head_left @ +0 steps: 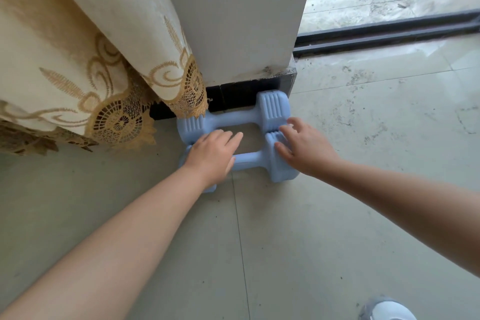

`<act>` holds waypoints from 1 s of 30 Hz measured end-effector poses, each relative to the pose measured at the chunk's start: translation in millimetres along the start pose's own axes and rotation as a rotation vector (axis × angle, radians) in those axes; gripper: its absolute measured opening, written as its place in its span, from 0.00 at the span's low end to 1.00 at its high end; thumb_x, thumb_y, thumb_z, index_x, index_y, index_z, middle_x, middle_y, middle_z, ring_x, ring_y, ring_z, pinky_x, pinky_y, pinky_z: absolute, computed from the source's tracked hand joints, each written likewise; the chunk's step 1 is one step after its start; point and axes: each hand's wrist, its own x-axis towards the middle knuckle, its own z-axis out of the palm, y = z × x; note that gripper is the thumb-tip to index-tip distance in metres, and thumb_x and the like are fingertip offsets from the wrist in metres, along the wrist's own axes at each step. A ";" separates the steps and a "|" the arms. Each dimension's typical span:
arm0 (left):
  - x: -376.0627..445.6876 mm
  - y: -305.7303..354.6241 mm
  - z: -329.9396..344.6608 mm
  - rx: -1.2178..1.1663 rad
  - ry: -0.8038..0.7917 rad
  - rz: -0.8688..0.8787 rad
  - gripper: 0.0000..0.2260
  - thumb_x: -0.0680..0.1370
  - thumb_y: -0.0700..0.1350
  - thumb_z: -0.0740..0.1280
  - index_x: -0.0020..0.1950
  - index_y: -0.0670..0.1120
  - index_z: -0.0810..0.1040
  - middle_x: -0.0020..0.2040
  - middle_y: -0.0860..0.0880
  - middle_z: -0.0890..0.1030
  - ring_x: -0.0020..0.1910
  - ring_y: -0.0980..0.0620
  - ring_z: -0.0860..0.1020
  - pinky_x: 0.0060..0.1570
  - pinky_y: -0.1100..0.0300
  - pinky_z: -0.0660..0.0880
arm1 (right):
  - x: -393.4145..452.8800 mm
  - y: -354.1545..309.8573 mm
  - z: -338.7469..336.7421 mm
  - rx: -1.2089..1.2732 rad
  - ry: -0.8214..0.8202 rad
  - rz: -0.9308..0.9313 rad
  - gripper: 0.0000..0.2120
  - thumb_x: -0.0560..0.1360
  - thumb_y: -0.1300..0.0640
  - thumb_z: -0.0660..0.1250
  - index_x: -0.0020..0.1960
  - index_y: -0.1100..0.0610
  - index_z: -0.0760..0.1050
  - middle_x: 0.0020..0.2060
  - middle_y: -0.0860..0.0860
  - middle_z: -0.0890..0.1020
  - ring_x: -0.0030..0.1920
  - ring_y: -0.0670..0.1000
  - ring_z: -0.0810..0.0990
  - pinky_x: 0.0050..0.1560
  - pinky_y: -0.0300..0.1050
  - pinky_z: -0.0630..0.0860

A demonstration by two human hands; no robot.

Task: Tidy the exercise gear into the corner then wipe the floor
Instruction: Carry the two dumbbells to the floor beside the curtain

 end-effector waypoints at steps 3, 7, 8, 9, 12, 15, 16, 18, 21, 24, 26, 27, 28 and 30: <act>-4.3 -4.9 2.0 -0.014 0.011 -0.060 0.28 0.46 0.44 0.84 0.44 0.38 0.85 0.39 0.41 0.85 0.38 0.43 0.85 0.32 0.52 0.80 | 4.5 -7.1 -4.7 -0.043 0.011 0.002 0.18 0.79 0.51 0.56 0.64 0.60 0.69 0.67 0.56 0.68 0.61 0.58 0.72 0.58 0.48 0.67; -16.9 0.9 -36.1 -0.065 -0.003 -0.133 0.21 0.49 0.42 0.83 0.38 0.39 0.84 0.39 0.39 0.84 0.40 0.40 0.85 0.35 0.49 0.80 | -10.2 -14.7 -39.0 -0.072 -0.045 0.039 0.19 0.79 0.52 0.56 0.67 0.59 0.67 0.70 0.54 0.66 0.67 0.57 0.67 0.64 0.49 0.65; -20.8 6.5 -53.0 -0.107 -0.059 -0.161 0.19 0.53 0.42 0.82 0.41 0.38 0.83 0.43 0.39 0.84 0.44 0.40 0.84 0.41 0.50 0.80 | -18.5 -17.4 -52.0 -0.056 -0.041 0.051 0.19 0.79 0.53 0.57 0.68 0.58 0.67 0.70 0.54 0.66 0.68 0.57 0.67 0.65 0.50 0.64; -24.8 13.2 -72.4 -0.150 -0.110 -0.199 0.17 0.62 0.42 0.78 0.48 0.39 0.82 0.50 0.40 0.83 0.53 0.41 0.81 0.51 0.51 0.78 | -27.6 -21.1 -65.5 -0.044 -0.038 0.051 0.19 0.79 0.53 0.57 0.68 0.58 0.67 0.71 0.53 0.66 0.69 0.57 0.66 0.65 0.50 0.64; -38.1 23.7 -125.8 -0.186 -0.261 -0.318 0.16 0.80 0.46 0.58 0.66 0.44 0.70 0.69 0.46 0.69 0.71 0.44 0.63 0.68 0.52 0.61 | -60.0 -37.5 -110.1 -0.051 -0.085 0.033 0.19 0.79 0.52 0.57 0.68 0.57 0.67 0.72 0.52 0.65 0.70 0.56 0.64 0.67 0.49 0.62; -56.6 23.6 -190.4 -0.184 -0.299 -0.383 0.16 0.81 0.47 0.56 0.67 0.46 0.69 0.70 0.47 0.67 0.71 0.44 0.62 0.69 0.51 0.59 | -93.1 -60.3 -164.4 -0.035 -0.133 0.037 0.21 0.79 0.49 0.58 0.68 0.57 0.67 0.73 0.51 0.63 0.71 0.55 0.64 0.69 0.48 0.61; -65.1 21.9 -214.7 -0.207 -0.313 -0.412 0.17 0.81 0.47 0.56 0.69 0.46 0.68 0.71 0.47 0.66 0.72 0.44 0.61 0.70 0.51 0.58 | -104.9 -69.8 -184.4 -0.038 -0.150 0.027 0.21 0.79 0.49 0.57 0.69 0.56 0.67 0.73 0.51 0.63 0.71 0.55 0.64 0.69 0.48 0.60; -85.0 18.4 -263.5 -0.247 -0.326 -0.475 0.18 0.81 0.48 0.56 0.71 0.46 0.66 0.72 0.46 0.65 0.73 0.44 0.59 0.71 0.49 0.57 | -127.7 -89.6 -226.3 -0.057 -0.193 -0.014 0.22 0.79 0.48 0.57 0.70 0.56 0.65 0.74 0.51 0.62 0.72 0.55 0.63 0.70 0.48 0.59; -124.5 15.9 -335.6 -0.296 -0.317 -0.580 0.20 0.81 0.48 0.57 0.73 0.46 0.64 0.73 0.45 0.64 0.75 0.44 0.55 0.71 0.49 0.55 | -163.7 -120.5 -284.0 -0.088 -0.263 -0.099 0.24 0.79 0.46 0.56 0.72 0.55 0.62 0.74 0.51 0.61 0.73 0.54 0.60 0.72 0.48 0.57; -169.9 20.1 -393.3 -0.343 -0.299 -0.723 0.20 0.81 0.49 0.57 0.72 0.47 0.65 0.74 0.46 0.63 0.76 0.43 0.54 0.71 0.48 0.56 | -193.4 -151.2 -329.7 -0.117 -0.286 -0.204 0.24 0.79 0.46 0.56 0.72 0.56 0.62 0.73 0.52 0.62 0.73 0.55 0.61 0.71 0.49 0.58; -206.2 30.9 -424.0 -0.371 -0.307 -0.851 0.20 0.81 0.49 0.56 0.72 0.48 0.65 0.75 0.46 0.62 0.76 0.43 0.53 0.71 0.48 0.57 | -215.5 -171.7 -350.6 -0.136 -0.287 -0.266 0.24 0.79 0.46 0.56 0.71 0.57 0.64 0.72 0.53 0.64 0.71 0.57 0.63 0.70 0.50 0.60; -225.8 38.5 -437.8 -0.383 -0.318 -0.916 0.20 0.81 0.50 0.56 0.73 0.48 0.64 0.75 0.46 0.61 0.76 0.43 0.53 0.71 0.47 0.56 | -227.8 -181.8 -358.1 -0.147 -0.292 -0.296 0.24 0.79 0.46 0.56 0.70 0.58 0.64 0.71 0.54 0.65 0.70 0.57 0.64 0.69 0.51 0.61; -247.0 47.8 -449.6 -0.403 -0.331 -0.984 0.20 0.81 0.50 0.55 0.73 0.49 0.63 0.75 0.46 0.61 0.76 0.43 0.54 0.72 0.47 0.55 | -241.9 -191.8 -363.5 -0.167 -0.308 -0.327 0.24 0.79 0.45 0.56 0.69 0.58 0.65 0.71 0.54 0.65 0.70 0.58 0.64 0.69 0.51 0.61; -293.3 73.0 -469.4 -0.444 -0.360 -1.108 0.20 0.81 0.51 0.55 0.73 0.48 0.64 0.74 0.45 0.64 0.74 0.42 0.58 0.71 0.49 0.57 | -274.6 -210.9 -367.6 -0.224 -0.354 -0.404 0.25 0.78 0.44 0.56 0.70 0.57 0.64 0.70 0.54 0.66 0.71 0.58 0.64 0.69 0.51 0.61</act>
